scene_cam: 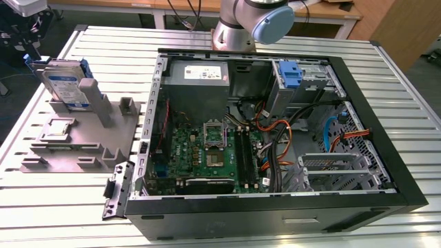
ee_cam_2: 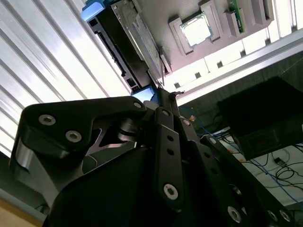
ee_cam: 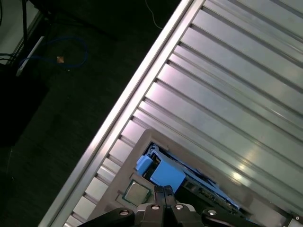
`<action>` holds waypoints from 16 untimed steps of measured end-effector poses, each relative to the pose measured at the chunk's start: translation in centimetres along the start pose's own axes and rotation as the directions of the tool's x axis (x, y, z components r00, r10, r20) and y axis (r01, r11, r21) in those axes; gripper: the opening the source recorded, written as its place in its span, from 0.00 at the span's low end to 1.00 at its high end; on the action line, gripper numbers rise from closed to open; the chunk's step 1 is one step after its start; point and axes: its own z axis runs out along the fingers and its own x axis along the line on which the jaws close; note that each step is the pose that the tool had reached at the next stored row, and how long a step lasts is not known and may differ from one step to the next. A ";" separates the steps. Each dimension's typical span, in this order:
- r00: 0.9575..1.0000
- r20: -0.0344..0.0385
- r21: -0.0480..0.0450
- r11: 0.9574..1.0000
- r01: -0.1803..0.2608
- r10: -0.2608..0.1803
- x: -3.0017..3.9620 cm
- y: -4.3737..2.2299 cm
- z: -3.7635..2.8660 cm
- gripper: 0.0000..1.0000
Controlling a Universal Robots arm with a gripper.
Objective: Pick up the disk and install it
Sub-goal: 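Pick up the disk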
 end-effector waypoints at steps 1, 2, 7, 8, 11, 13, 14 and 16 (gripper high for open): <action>1.000 0.000 0.000 1.000 0.004 -0.004 0.00 0.00 0.01 0.10; 1.000 0.000 0.000 1.000 0.012 -0.012 0.00 0.00 0.02 0.10; 0.998 -0.003 0.002 0.998 0.062 -0.062 0.00 0.00 0.03 0.10; 0.997 -0.003 0.002 0.997 0.075 -0.075 0.00 0.00 0.02 0.10; 0.994 -0.005 0.003 0.994 0.110 -0.110 0.00 0.00 0.02 0.10; 0.993 -0.006 0.003 0.993 0.121 -0.121 0.00 0.00 0.03 0.10; 0.992 -0.006 0.003 0.992 0.127 -0.127 0.00 0.00 0.02 0.10; 0.990 -0.007 0.003 0.990 0.139 -0.139 0.00 0.00 0.03 0.10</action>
